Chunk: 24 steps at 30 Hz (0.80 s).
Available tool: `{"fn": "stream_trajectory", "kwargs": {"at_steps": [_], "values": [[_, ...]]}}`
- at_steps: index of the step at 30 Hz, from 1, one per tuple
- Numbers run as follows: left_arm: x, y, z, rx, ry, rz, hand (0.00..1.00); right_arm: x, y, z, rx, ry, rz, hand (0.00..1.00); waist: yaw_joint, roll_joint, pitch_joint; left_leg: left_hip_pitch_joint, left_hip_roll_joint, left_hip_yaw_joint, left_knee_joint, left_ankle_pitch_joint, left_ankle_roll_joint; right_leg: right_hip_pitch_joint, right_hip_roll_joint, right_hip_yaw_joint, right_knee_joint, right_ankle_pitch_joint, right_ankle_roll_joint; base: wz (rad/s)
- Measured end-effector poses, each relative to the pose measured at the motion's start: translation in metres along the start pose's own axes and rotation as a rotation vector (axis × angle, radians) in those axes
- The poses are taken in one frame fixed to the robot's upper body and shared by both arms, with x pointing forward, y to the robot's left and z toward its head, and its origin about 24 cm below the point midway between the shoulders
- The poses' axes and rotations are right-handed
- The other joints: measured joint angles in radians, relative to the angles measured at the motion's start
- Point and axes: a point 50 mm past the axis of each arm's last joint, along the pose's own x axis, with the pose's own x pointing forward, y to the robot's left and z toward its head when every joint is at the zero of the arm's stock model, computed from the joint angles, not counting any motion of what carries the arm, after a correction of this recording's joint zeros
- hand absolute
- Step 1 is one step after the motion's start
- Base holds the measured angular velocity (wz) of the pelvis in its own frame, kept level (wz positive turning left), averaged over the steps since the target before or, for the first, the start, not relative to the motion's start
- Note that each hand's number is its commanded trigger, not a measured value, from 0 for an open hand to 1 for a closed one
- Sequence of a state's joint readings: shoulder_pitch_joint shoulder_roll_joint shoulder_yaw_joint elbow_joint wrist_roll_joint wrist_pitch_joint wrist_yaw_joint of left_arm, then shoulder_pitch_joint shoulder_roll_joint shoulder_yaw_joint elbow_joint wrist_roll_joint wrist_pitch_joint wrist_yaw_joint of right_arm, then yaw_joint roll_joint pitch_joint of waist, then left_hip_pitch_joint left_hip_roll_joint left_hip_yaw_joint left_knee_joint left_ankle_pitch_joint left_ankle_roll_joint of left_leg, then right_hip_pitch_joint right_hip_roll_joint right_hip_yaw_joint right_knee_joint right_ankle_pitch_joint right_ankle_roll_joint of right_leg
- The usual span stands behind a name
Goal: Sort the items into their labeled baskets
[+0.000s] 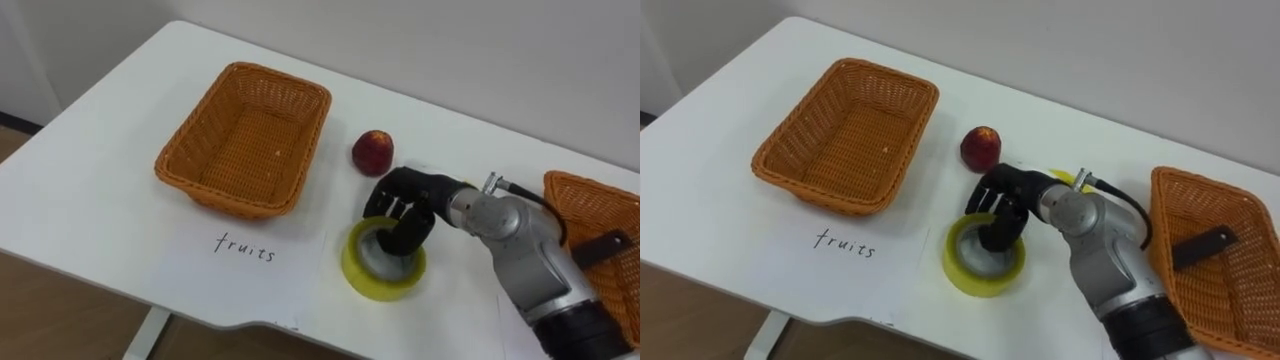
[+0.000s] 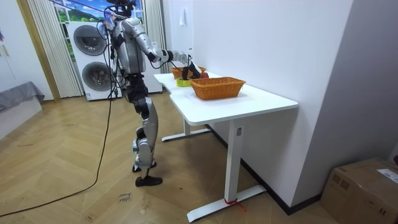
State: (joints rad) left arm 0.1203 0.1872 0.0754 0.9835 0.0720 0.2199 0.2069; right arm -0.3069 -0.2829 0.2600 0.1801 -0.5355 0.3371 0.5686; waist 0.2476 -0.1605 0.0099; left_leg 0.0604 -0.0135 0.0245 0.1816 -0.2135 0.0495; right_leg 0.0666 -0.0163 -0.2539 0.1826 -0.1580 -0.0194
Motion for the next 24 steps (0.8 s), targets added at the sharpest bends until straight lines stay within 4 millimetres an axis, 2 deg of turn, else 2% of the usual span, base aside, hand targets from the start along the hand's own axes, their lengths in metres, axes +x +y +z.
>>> {"fn": "stream_trajectory", "kwargs": {"at_steps": [4,7,9,14,15,18,20,24], "values": [[0.000,0.002,-0.002,-0.004,-0.009,0.007,0.00,-0.005,-0.003,0.003,-0.015,-0.027,-0.024,1.00,-0.009,0.011,0.0075,0.000,0.000,0.004,0.001,0.000,0.000,-0.003,0.000,0.003,-0.001,0.000,0.000,-0.03],[0.000,0.005,-0.006,-0.029,-0.003,0.019,0.00,-0.011,-0.008,0.003,-0.044,-0.035,-0.046,1.00,-0.024,0.013,0.0054,-0.002,0.000,0.004,0.007,0.000,0.000,-0.008,0.000,0.004,-0.001,0.000,0.000,0.00],[0.000,0.006,-0.010,-0.035,0.004,0.022,0.00,-0.019,-0.011,0.002,-0.045,-0.051,-0.077,1.00,-0.030,0.013,0.0004,-0.002,0.000,0.004,0.007,0.000,0.000,-0.007,0.000,0.005,-0.001,0.000,0.000,0.00],[-0.002,0.009,-0.024,-0.045,0.014,0.036,0.00,-0.033,-0.026,0.003,-0.012,-0.113,-0.162,1.00,-0.077,0.026,-0.0033,0.009,0.001,0.004,0.005,0.001,0.001,0.003,-0.001,0.010,0.000,0.000,0.000,-0.01],[-0.002,0.009,-0.025,-0.050,0.014,0.037,0.00,-0.034,-0.029,0.001,-0.006,-0.111,-0.172,1.00,-0.078,0.029,-0.0011,0.011,0.001,0.007,0.005,0.001,0.001,0.003,-0.001,0.012,0.000,0.000,0.000,-0.10],[-0.002,0.010,-0.028,-0.071,0.025,0.045,0.00,-0.041,-0.039,-0.007,0.017,-0.091,-0.227,1.00,-0.079,0.028,-0.0028,0.014,0.002,0.021,-0.005,0.001,0.000,0.003,0.001,0.032,0.000,0.000,0.000,-0.16],[-0.002,0.012,-0.030,-0.087,0.033,0.052,0.00,-0.045,-0.043,-0.014,0.037,-0.073,-0.262,1.00,-0.085,0.022,-0.0074,0.017,0.002,0.026,-0.006,0.002,-0.001,0.003,0.002,0.037,0.002,0.000,0.000,-0.08],[-0.002,0.011,-0.031,-0.089,0.034,0.049,0.00,-0.052,-0.053,-0.019,0.060,-0.067,-0.338,1.00,-0.100,0.021,-0.0081,0.016,0.001,0.028,0.000,0.002,-0.001,0.004,0.002,0.042,0.004,0.000,0.000,-0.01]]}}
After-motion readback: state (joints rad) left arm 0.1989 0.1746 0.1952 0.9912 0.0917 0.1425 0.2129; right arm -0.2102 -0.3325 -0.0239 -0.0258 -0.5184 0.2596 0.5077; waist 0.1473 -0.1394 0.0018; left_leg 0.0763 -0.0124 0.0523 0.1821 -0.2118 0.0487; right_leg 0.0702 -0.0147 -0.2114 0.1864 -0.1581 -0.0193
